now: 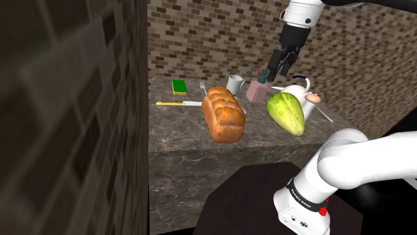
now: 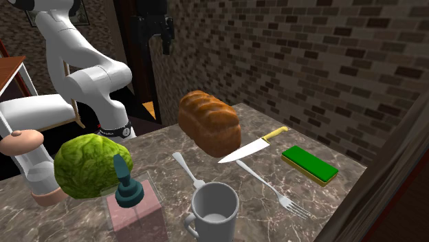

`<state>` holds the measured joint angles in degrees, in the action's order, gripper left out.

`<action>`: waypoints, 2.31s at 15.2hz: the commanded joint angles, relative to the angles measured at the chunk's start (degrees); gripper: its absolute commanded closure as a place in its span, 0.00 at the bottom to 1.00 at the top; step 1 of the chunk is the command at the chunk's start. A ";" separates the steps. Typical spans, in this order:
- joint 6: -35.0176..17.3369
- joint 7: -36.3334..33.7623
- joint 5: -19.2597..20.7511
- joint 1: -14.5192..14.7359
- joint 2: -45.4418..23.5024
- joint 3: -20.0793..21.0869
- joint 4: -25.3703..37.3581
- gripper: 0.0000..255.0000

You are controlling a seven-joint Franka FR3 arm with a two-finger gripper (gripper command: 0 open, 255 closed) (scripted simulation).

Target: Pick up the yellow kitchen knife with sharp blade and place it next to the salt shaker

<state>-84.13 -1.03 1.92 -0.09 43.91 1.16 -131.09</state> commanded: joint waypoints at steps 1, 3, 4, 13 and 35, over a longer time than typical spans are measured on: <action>0.00 0.00 0.00 0.00 0.00 0.00 0.00 0.00; -4.61 4.04 0.40 0.85 -1.57 -1.95 -1.87 0.00; -6.90 6.05 0.53 1.31 -2.53 -2.92 -2.65 0.00; -26.35 24.86 -1.31 6.25 -15.47 -11.03 -4.87 0.00; -39.28 67.47 -25.66 16.79 -44.59 -18.06 12.13 0.00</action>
<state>-122.58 64.91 -22.87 16.46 1.48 -16.97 -120.08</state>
